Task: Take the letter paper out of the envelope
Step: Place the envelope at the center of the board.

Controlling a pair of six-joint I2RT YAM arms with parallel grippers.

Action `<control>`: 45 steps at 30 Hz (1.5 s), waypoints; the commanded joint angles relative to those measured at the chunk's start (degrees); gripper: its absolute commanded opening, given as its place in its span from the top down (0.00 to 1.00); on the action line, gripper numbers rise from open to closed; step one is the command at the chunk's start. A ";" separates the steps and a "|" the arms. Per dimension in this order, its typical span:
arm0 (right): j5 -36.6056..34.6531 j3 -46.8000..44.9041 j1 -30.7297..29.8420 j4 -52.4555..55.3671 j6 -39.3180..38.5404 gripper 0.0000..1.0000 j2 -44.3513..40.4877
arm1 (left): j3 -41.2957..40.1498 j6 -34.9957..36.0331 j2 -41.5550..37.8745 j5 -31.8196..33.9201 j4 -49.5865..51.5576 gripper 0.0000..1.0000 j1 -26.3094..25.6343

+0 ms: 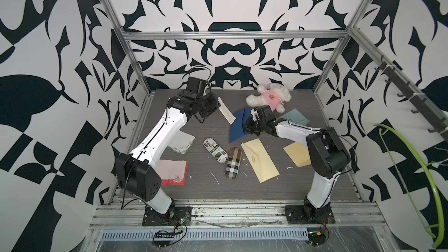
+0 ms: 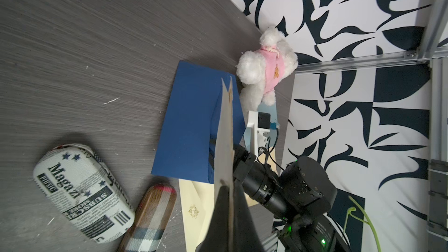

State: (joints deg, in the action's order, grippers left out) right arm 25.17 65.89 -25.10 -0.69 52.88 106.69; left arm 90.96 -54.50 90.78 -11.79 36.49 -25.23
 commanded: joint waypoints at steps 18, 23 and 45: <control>-10.08 9.02 2.89 18.59 -8.55 0.75 2.82 | -1.26 3.76 -1.58 -1.69 -1.29 1.00 1.78; -13.12 10.91 2.87 24.15 -12.26 0.68 1.16 | -0.03 4.68 -0.20 -2.42 -0.74 1.00 2.18; -14.36 19.32 3.22 32.46 -14.61 0.49 -8.50 | 6.86 6.86 6.04 -12.68 0.82 1.00 3.31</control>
State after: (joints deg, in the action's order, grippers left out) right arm 11.00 82.59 -22.09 33.58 39.57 104.62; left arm 94.41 -49.25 94.67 -19.66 36.23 -22.65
